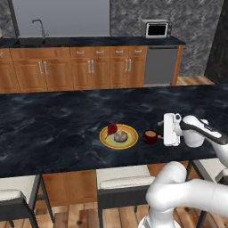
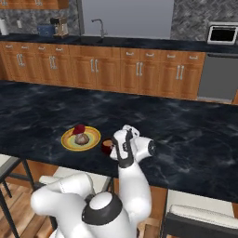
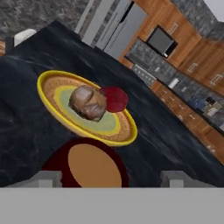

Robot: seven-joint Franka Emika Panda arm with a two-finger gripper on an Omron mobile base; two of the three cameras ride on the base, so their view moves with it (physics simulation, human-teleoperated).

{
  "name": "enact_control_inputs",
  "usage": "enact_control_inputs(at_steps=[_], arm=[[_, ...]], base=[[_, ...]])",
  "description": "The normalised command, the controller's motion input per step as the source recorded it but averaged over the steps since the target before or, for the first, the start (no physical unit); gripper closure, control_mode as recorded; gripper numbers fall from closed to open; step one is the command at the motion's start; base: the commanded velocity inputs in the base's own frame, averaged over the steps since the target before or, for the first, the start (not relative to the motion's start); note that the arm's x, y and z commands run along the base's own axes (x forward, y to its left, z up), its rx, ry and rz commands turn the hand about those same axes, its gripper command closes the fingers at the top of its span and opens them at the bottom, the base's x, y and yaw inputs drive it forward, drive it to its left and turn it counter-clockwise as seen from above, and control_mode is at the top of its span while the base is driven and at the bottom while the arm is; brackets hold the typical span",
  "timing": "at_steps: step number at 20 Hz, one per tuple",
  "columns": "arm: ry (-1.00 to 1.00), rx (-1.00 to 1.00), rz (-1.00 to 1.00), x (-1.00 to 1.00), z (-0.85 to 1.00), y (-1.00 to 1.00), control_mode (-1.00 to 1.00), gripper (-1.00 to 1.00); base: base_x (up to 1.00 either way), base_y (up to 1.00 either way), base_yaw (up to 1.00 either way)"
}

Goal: Pick up the brewed coffee from the coffee machine and place it next to the breakfast plate on the dining counter.

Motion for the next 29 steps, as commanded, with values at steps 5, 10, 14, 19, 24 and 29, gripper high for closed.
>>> enact_control_inputs(at_steps=[5, 10, 14, 19, 24, 29], arm=[[0.00, -0.09, -0.03, -0.70, 0.76, 0.00, -1.00, -1.00], [-0.05, -0.08, 0.00, -0.99, 1.00, 0.00, -1.00, -1.00], [-0.12, -0.06, 0.01, -1.00, 0.89, 0.00, -1.00, -1.00], [-0.26, -0.01, 0.02, -1.00, 0.77, 0.00, -1.00, -1.00], [-0.27, 0.00, 0.09, -0.80, 0.50, -0.02, -1.00, -1.00], [0.00, 0.05, 0.00, -0.08, 0.00, -0.22, -1.00, -1.00]], base=[[0.00, 0.00, 0.00], [0.00, 0.00, 0.00], [0.00, 0.00, 0.00], [0.00, 0.00, 0.00], [0.00, 0.00, 0.00], [0.00, 0.00, 0.00]])
